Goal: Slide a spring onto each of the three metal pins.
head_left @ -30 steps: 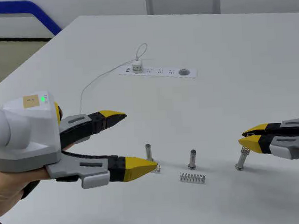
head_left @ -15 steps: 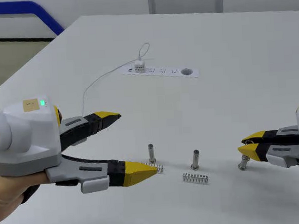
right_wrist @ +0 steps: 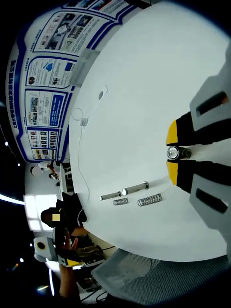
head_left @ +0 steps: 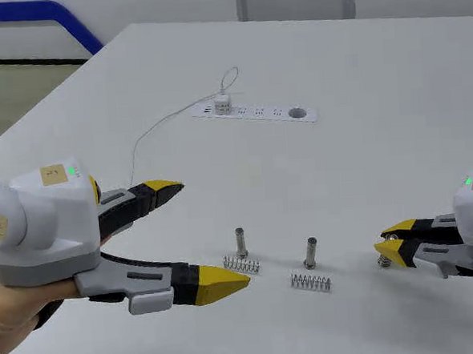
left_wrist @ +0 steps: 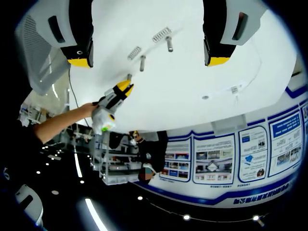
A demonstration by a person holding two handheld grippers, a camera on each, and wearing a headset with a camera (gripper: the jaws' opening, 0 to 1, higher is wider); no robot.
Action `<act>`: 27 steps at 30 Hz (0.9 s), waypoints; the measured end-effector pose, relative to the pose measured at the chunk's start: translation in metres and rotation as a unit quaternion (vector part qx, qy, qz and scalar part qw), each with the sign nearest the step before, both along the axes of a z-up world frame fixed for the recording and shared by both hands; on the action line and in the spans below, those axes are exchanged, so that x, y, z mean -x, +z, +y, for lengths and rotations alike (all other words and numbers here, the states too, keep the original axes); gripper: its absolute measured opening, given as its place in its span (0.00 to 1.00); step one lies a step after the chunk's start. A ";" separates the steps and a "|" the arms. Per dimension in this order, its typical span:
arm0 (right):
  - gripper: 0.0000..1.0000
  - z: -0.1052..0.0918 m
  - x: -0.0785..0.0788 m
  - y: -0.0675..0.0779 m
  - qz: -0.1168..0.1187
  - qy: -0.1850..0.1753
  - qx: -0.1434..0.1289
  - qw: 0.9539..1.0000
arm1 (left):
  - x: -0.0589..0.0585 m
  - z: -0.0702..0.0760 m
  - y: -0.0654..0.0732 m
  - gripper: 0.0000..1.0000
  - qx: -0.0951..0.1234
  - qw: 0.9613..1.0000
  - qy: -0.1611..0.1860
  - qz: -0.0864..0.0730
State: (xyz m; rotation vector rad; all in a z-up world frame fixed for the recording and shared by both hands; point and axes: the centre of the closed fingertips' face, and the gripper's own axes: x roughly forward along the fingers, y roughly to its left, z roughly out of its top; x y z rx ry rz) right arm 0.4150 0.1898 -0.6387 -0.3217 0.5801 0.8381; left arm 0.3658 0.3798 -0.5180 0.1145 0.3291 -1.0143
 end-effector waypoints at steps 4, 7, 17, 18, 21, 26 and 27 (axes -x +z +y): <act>0.11 0.000 -0.001 -0.003 0.002 -0.004 0.001 1.000 | -0.005 0.001 0.004 1.00 0.007 1.000 0.013 -0.007; 0.11 0.000 -0.002 -0.002 0.001 -0.006 0.000 1.000 | -0.006 0.000 0.006 1.00 0.013 1.000 0.020 -0.014; 0.14 -0.003 -0.003 -0.003 0.006 -0.017 0.003 1.000 | -0.003 -0.006 -0.001 1.00 -0.011 0.999 0.015 -0.027; 0.15 -0.003 -0.002 -0.002 0.006 -0.017 0.003 1.000 | -0.002 -0.006 0.000 1.00 -0.008 1.000 0.015 -0.026; 0.16 -0.004 -0.003 0.001 0.003 -0.020 0.001 1.000 | -0.004 -0.003 0.002 1.00 0.003 0.999 0.024 -0.025; 0.18 -0.003 0.001 0.010 -0.005 -0.020 -0.008 1.000 | -0.005 0.004 -0.003 1.00 -0.010 0.999 0.031 -0.024; 0.18 -0.003 0.001 0.013 -0.007 -0.019 -0.010 1.000 | -0.004 0.005 -0.003 1.00 -0.011 0.999 0.031 -0.025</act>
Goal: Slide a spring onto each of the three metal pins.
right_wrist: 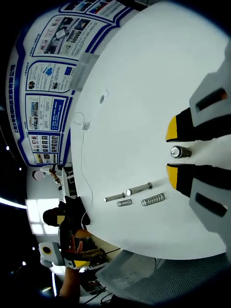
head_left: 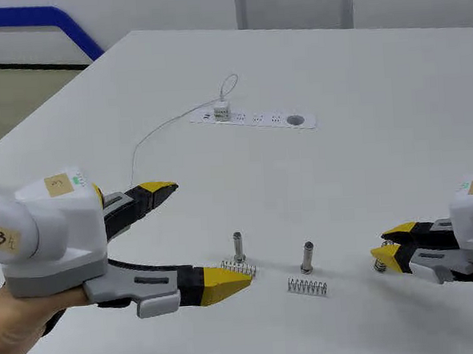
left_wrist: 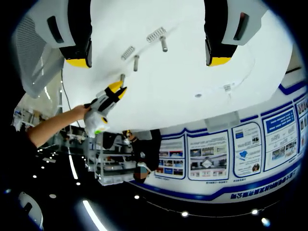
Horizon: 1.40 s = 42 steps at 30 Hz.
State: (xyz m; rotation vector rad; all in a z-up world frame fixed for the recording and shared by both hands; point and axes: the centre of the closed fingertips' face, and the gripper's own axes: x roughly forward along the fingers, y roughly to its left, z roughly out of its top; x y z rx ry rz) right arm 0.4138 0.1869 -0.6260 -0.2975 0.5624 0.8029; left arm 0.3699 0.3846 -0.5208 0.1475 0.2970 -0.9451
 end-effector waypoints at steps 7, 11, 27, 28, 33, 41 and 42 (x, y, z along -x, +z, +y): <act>0.19 0.003 -0.001 0.024 -0.024 0.000 -0.012 1.000 | 0.001 0.002 0.001 1.00 0.009 1.000 0.004 0.003; 0.20 0.010 -0.002 0.039 -0.035 0.003 -0.025 0.999 | 0.000 -0.001 0.010 1.00 0.029 1.000 0.006 0.000; 0.21 0.085 0.034 0.002 0.006 0.138 0.008 0.990 | -0.002 -0.005 -0.002 1.00 0.027 1.000 0.003 0.000; 0.21 0.087 0.035 -0.001 0.009 0.139 0.008 0.990 | -0.002 -0.005 -0.003 1.00 0.029 1.000 0.002 0.003; 0.21 0.091 0.035 -0.018 0.034 0.131 0.001 0.991 | -0.003 -0.003 -0.007 0.99 0.032 0.999 0.003 0.010; 0.21 0.089 0.037 -0.046 0.054 0.146 0.038 0.987 | -0.001 -0.005 -0.013 0.98 0.036 0.999 -0.003 0.019; 0.21 0.088 0.036 -0.046 0.051 0.145 0.040 0.987 | -0.001 -0.005 -0.014 0.98 0.036 0.999 -0.005 0.020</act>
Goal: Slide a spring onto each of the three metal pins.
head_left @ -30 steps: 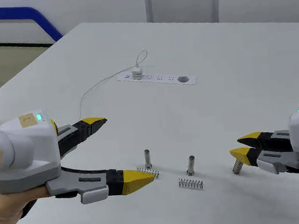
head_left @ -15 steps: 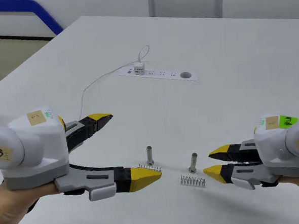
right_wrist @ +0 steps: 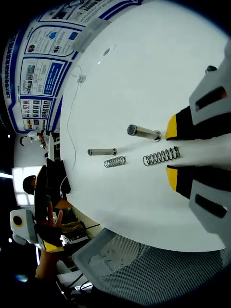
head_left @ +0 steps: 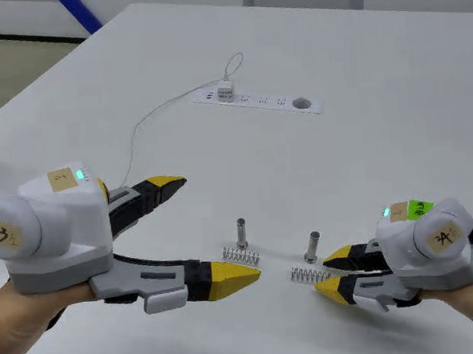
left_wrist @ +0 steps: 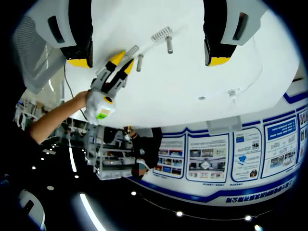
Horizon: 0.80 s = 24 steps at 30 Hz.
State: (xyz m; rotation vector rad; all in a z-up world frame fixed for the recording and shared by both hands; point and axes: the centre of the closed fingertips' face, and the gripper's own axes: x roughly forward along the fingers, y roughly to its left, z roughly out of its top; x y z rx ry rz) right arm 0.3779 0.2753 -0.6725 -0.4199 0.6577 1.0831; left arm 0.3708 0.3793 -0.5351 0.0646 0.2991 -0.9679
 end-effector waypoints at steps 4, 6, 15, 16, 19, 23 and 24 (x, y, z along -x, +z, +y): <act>0.19 0.002 -0.003 0.003 0.004 -0.003 -0.014 1.000 | 0.003 -0.002 -0.004 0.98 -0.011 1.000 -0.007 0.003; 0.19 0.002 -0.002 0.002 0.005 0.002 -0.012 1.000 | 0.004 -0.004 -0.004 0.98 -0.009 1.000 -0.007 0.005; 0.13 0.004 0.005 -0.003 0.005 0.034 -0.012 0.999 | 0.009 -0.008 0.002 0.98 -0.012 1.000 -0.003 0.005; 0.11 0.005 0.006 -0.004 0.007 0.035 -0.014 0.999 | 0.009 -0.008 0.002 0.98 -0.013 1.000 -0.004 0.004; 0.11 0.005 0.005 -0.003 0.004 0.031 -0.017 0.999 | 0.010 -0.009 -0.001 0.97 -0.024 1.000 -0.006 0.004; 0.11 0.005 0.006 -0.002 0.004 0.023 -0.017 1.000 | 0.015 -0.011 0.001 0.98 -0.027 1.000 -0.008 0.003; 0.11 0.004 0.006 -0.002 0.004 0.022 -0.016 1.000 | 0.016 -0.012 0.002 0.97 -0.027 1.000 -0.008 0.003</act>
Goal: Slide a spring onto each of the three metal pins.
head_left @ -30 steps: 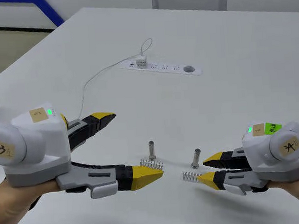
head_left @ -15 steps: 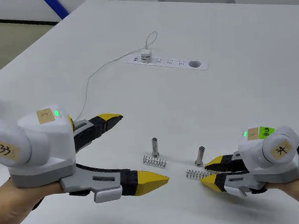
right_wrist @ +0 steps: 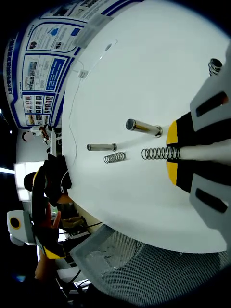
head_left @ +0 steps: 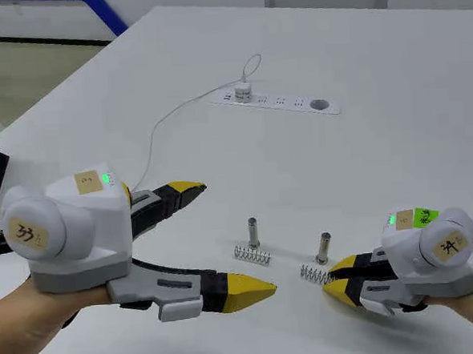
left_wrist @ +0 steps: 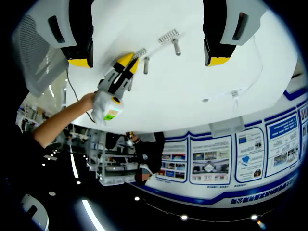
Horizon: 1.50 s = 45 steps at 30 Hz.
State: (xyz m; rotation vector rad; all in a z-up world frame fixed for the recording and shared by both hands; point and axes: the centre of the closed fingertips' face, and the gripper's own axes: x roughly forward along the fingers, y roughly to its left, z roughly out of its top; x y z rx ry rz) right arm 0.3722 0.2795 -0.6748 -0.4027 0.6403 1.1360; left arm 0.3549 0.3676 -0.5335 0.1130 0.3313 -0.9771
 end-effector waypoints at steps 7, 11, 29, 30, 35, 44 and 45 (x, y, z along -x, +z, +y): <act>0.10 -0.003 0.004 0.006 0.002 -0.005 0.005 1.000 | 0.006 -0.003 -0.001 0.96 -0.012 1.000 -0.014 0.000; 0.10 0.000 0.011 0.027 -0.008 0.001 -0.007 1.000 | 0.016 -0.008 -0.006 0.89 -0.025 0.998 -0.051 0.015; 0.10 0.024 0.033 0.110 -0.080 0.069 -0.010 0.994 | 0.033 -0.035 0.000 0.76 -0.037 0.990 -0.135 -0.023; 0.10 0.024 0.033 0.113 -0.081 0.070 -0.011 0.994 | 0.032 -0.034 -0.001 0.75 -0.042 0.989 -0.136 -0.025; 0.10 0.028 0.039 0.127 -0.094 0.091 -0.003 0.991 | 0.028 -0.035 0.001 0.61 -0.035 0.988 -0.148 -0.029; 0.10 0.033 0.052 0.143 -0.122 0.122 0.015 0.985 | 0.035 -0.052 0.006 0.40 -0.017 0.981 -0.188 -0.034; 0.10 0.033 0.053 0.143 -0.122 0.123 0.015 0.985 | 0.036 -0.053 0.006 0.38 -0.015 0.981 -0.191 -0.033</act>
